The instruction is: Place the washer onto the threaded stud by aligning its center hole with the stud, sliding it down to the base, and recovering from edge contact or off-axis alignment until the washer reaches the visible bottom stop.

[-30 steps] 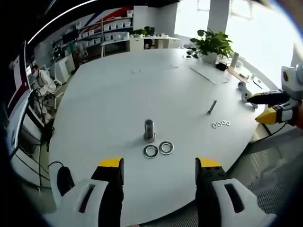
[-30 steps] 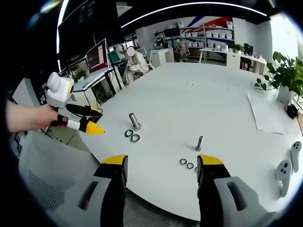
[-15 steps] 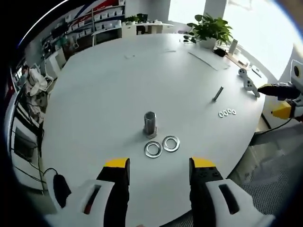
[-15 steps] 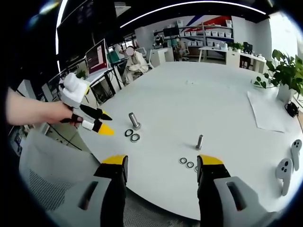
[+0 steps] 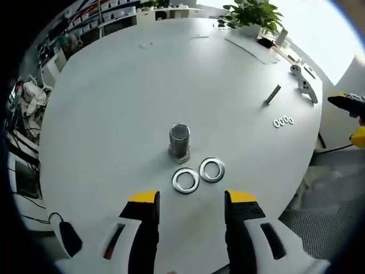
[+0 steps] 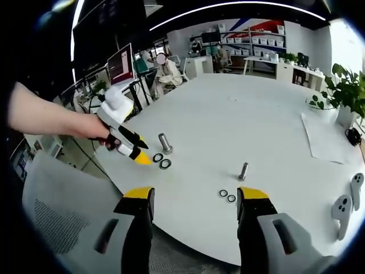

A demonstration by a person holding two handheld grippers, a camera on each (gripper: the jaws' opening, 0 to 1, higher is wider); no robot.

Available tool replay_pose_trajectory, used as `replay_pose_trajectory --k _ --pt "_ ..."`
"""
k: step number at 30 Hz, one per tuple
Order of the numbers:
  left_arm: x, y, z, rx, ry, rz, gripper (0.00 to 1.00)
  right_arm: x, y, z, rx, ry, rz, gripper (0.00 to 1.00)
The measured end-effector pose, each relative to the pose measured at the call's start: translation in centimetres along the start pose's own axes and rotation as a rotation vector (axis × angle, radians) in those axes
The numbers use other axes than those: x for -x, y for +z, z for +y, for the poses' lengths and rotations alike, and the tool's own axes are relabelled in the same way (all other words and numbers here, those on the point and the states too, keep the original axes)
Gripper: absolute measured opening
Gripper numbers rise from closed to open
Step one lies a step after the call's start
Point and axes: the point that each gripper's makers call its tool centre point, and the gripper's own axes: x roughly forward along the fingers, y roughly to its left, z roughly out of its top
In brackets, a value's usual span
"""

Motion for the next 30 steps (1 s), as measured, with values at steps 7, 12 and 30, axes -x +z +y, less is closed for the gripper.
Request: replay_pose_trajectory --k 7,12,30 --pt "-1.0 0.5 0.8 -0.044 0.019 0.035 0.35 0.0 0.1 0.1 0.003 0.004 -0.004 0.60" --pt "-1.7 0.0 0.9 -0.089 0.014 0.081 0.29 0.0 0.0 0.2 -0.002 0.008 -0.001 0.60" --pt "-2.7 0.0 0.6 -0.234 0.020 0.105 0.21 0.1 -0.2 -0.2 0.005 -0.005 0.008 0.60"
